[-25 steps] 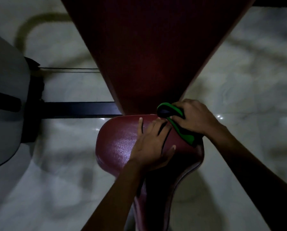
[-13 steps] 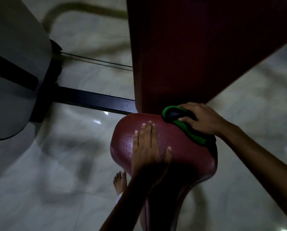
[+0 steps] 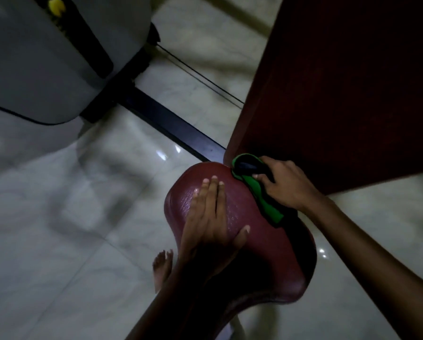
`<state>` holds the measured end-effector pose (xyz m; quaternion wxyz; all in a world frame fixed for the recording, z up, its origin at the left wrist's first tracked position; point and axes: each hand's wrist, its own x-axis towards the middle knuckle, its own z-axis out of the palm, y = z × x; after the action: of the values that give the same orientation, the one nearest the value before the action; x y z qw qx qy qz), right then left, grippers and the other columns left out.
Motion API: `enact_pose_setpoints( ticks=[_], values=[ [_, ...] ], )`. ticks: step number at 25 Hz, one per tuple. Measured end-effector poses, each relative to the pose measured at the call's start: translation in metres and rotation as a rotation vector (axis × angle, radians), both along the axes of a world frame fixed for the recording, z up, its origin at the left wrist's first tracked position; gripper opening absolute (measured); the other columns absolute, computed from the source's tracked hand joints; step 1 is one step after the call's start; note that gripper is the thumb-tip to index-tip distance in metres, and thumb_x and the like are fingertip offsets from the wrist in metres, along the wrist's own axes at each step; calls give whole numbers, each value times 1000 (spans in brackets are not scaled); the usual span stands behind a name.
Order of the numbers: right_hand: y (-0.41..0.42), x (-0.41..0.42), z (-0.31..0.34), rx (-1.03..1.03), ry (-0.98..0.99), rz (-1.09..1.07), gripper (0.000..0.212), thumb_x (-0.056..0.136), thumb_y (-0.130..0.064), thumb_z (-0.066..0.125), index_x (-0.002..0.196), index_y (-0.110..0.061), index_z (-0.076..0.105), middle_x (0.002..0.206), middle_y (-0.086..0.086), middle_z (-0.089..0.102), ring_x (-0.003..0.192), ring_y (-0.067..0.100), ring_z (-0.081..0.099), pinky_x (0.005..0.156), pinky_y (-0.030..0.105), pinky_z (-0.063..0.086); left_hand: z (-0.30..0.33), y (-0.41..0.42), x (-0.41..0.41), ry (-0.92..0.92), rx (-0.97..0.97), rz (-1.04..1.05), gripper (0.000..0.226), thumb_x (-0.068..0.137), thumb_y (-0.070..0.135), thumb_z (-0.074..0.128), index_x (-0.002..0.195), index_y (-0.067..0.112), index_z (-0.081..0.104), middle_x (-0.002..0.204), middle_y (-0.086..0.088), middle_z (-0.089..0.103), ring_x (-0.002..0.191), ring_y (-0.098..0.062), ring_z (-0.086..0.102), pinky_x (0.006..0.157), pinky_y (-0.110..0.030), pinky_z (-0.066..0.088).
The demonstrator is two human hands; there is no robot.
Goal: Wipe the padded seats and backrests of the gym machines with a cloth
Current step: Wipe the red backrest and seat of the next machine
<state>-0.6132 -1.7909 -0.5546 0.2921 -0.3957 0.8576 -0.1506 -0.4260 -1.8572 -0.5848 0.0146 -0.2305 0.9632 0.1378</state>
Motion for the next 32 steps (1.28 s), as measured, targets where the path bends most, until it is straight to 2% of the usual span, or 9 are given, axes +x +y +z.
enact_pose_setpoints(
  ticks=[4, 8, 12, 16, 18, 23, 28, 30, 32],
  values=[
    [-61, 0, -12, -27, 1, 101, 27, 94, -23, 50, 117, -11, 54, 109, 19, 65, 100, 37, 61, 80, 40, 49, 0, 5, 3, 35, 12, 61, 81, 80, 52, 48, 135, -8, 46, 143, -25, 42, 133, -37, 40, 104, -50, 40],
    [-81, -7, -13, 5, -86, 189, 25, 94, -23, 53, 117, -14, 57, 104, 14, 66, 95, 30, 62, 77, 34, 49, 2, 15, 15, 76, 5, 133, 74, 81, 46, 47, 133, -6, 49, 143, -21, 43, 133, -33, 41, 109, -41, 30],
    [-105, -3, -11, 50, -93, 221, 26, 91, -27, 57, 115, -19, 59, 109, 12, 66, 102, 28, 61, 79, 29, 46, 9, 20, 20, 130, 1, 173, 71, 82, 40, 51, 136, -5, 46, 145, -20, 41, 136, -32, 38, 111, -41, 34],
    [-160, 46, -3, 159, -49, 626, 44, 77, -53, 64, 111, -25, 63, 106, 3, 66, 100, 24, 59, 76, 28, 39, 6, 22, 21, 148, -9, 190, 66, 86, 40, 45, 134, -4, 48, 144, -20, 42, 137, -31, 37, 112, -41, 26],
    [-165, 49, -3, 221, -20, 758, 42, 78, -56, 65, 107, -25, 64, 104, 1, 64, 98, 22, 58, 73, 28, 37, 5, 23, 23, 129, -7, 164, 65, 87, 41, 42, 134, -4, 48, 144, -19, 43, 137, -31, 36, 112, -40, 24],
    [-162, 22, -10, 333, -62, 560, 49, 83, -51, 63, 122, -21, 61, 120, 14, 62, 106, 28, 58, 76, 24, 36, 11, 22, 22, 22, -18, 178, 71, 86, 45, 34, 140, 0, 43, 149, -15, 38, 138, -26, 35, 112, -37, 18],
    [-144, 31, 1, 110, -77, 655, 42, 85, -39, 66, 122, -20, 61, 116, 9, 63, 106, 26, 57, 76, 26, 38, 11, 21, 22, 30, -18, 182, 71, 85, 47, 34, 138, 1, 45, 146, -14, 42, 137, -26, 38, 112, -36, 19],
    [-131, 18, 1, 99, -52, 519, 42, 86, -40, 64, 121, -17, 59, 114, 11, 63, 105, 28, 58, 73, 25, 36, 16, 19, 20, -1, 32, 169, 71, 82, 48, 36, 134, 2, 51, 142, -13, 48, 132, -25, 45, 109, -35, 26],
    [-108, 11, -3, 149, 30, 336, 44, 91, -40, 58, 122, -10, 52, 115, 18, 60, 104, 33, 58, 72, 29, 40, 22, 9, 16, 1, 68, 165, 67, 77, 46, 36, 125, 5, 60, 131, -10, 58, 119, -24, 57, 95, -35, 44]
  ],
)
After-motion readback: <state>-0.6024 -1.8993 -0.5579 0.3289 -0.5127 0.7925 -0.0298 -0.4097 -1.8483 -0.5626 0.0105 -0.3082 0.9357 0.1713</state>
